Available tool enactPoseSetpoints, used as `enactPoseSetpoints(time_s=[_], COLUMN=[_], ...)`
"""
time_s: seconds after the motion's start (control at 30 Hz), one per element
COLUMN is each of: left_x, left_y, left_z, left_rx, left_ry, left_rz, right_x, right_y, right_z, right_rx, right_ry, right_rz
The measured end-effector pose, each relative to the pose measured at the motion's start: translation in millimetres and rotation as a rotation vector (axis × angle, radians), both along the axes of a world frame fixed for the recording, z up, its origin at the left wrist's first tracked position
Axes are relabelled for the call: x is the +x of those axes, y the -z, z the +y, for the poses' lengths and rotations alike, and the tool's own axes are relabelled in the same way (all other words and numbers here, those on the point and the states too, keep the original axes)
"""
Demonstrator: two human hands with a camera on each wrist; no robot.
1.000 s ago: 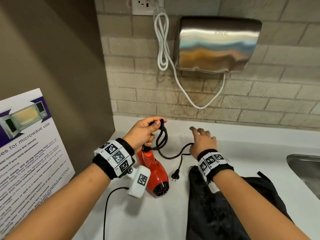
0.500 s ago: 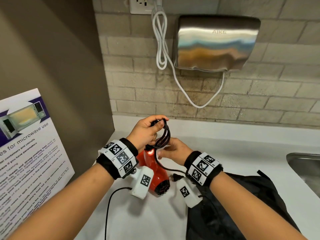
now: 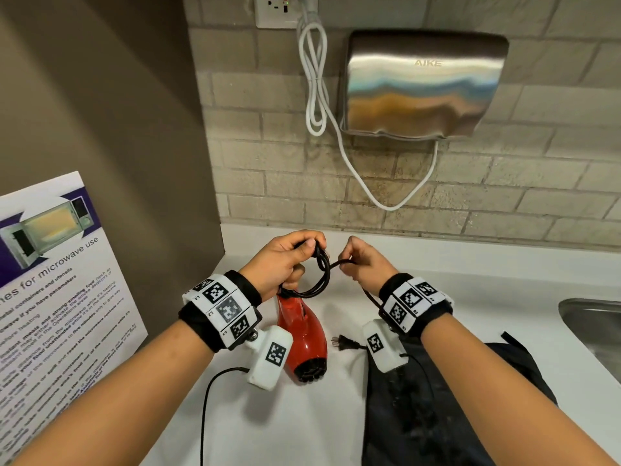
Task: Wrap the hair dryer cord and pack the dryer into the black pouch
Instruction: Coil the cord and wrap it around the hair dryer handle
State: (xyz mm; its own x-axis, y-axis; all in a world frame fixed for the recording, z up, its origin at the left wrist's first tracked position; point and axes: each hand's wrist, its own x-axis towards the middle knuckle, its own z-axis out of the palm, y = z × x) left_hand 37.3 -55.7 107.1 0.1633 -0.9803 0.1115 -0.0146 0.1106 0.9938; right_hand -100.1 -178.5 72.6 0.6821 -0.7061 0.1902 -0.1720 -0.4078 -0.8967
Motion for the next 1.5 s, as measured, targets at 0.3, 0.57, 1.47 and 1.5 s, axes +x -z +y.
enactPoseSetpoints(time_s=[0.3,0.57,1.47,1.5], left_x=[-5,-7,-5,-4], left_y=[0,-2,-5,-6], left_z=[3,0,0,0], left_rx=[-0.064,-0.090,-0.020,-0.025], left_ry=[0.089,-0.112,-0.209,-0.206], left_rz=[-0.143,-0.060,0.001,-0.001], right_x=[-4,-5,-15,-17], right_y=[-30,-63,-52,-46], right_z=[12,31,33,30], right_rx=[-0.192,-0.544,-0.420,-0.390], right_ry=[0.130,0.335,0.205,0.202], right_rz=[0.079,0.066,-0.147,-0.142])
